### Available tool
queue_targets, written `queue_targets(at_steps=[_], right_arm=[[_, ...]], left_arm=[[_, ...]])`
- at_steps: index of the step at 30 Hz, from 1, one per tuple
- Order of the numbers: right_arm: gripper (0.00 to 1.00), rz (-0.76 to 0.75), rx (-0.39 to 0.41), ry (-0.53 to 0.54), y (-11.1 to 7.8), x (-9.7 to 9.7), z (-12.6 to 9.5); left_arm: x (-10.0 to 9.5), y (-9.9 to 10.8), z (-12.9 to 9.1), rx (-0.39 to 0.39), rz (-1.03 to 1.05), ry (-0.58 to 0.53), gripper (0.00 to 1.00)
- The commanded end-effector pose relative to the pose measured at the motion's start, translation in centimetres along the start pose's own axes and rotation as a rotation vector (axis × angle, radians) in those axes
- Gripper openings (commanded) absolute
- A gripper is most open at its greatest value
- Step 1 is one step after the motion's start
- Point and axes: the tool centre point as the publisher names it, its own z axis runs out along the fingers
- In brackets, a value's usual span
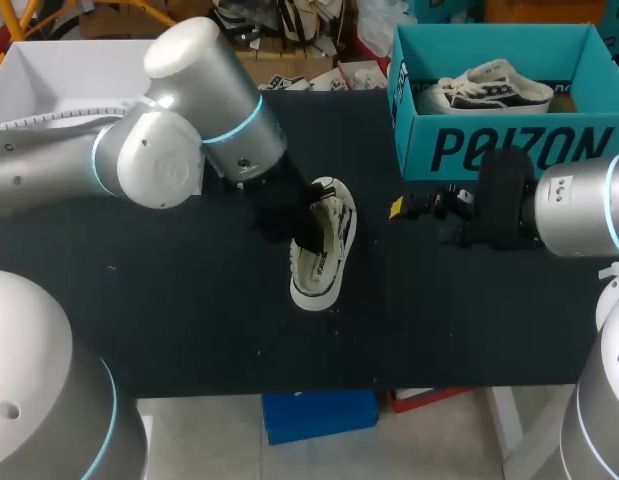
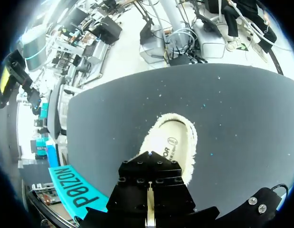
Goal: Take the shoe out of the shoebox, open the shoe tongue, remove and reinsert the insole, then place the shoe into the shoebox
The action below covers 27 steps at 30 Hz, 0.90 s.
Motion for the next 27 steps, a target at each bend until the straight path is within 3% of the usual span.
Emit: queue_targets(at_steps=[1, 4, 11, 13, 14, 16, 17, 18, 20, 27], right_arm=[[1.00, 0.000, 0.000, -0.002, 0.0, 0.1, 0.0], [1.00, 0.000, 0.000, -0.002, 0.0, 0.1, 0.0], [1.00, 0.000, 0.000, -0.002, 0.0, 0.1, 0.0], [1.00, 0.000, 0.000, -0.002, 0.0, 0.1, 0.0], [1.00, 0.000, 0.000, -0.002, 0.0, 0.1, 0.0], [1.00, 0.000, 0.000, -0.002, 0.0, 0.1, 0.0], [1.00, 0.000, 0.000, -0.002, 0.0, 0.1, 0.0], [1.00, 0.000, 0.000, -0.002, 0.0, 0.1, 0.0], [1.00, 0.000, 0.000, -0.002, 0.0, 0.1, 0.0], [1.00, 0.000, 0.000, -0.002, 0.0, 0.1, 0.0]], left_arm=[[1.9, -0.6, -4.6, -0.042, -0.032, -0.031, 0.00], [2.6, -0.4, -5.9, -0.074, -0.074, -0.046, 0.00], [3.9, -0.4, -7.6, -0.054, -0.193, -0.188, 0.00], [4.4, -0.5, -7.8, -0.057, -0.226, -0.212, 0.05], [4.6, -0.5, -8.0, -0.056, -0.249, -0.226, 0.09], [5.1, -0.6, -8.5, -0.056, -0.306, -0.242, 0.41], [5.4, -0.7, -8.6, -0.058, -0.321, -0.226, 0.61], [5.8, -0.8, -9.0, -0.066, -0.342, -0.168, 1.00], [6.3, -1.1, -9.6, -0.034, -0.392, -0.146, 1.00], [6.4, -1.3, -10.0, -0.044, -0.381, -0.113, 1.00]])
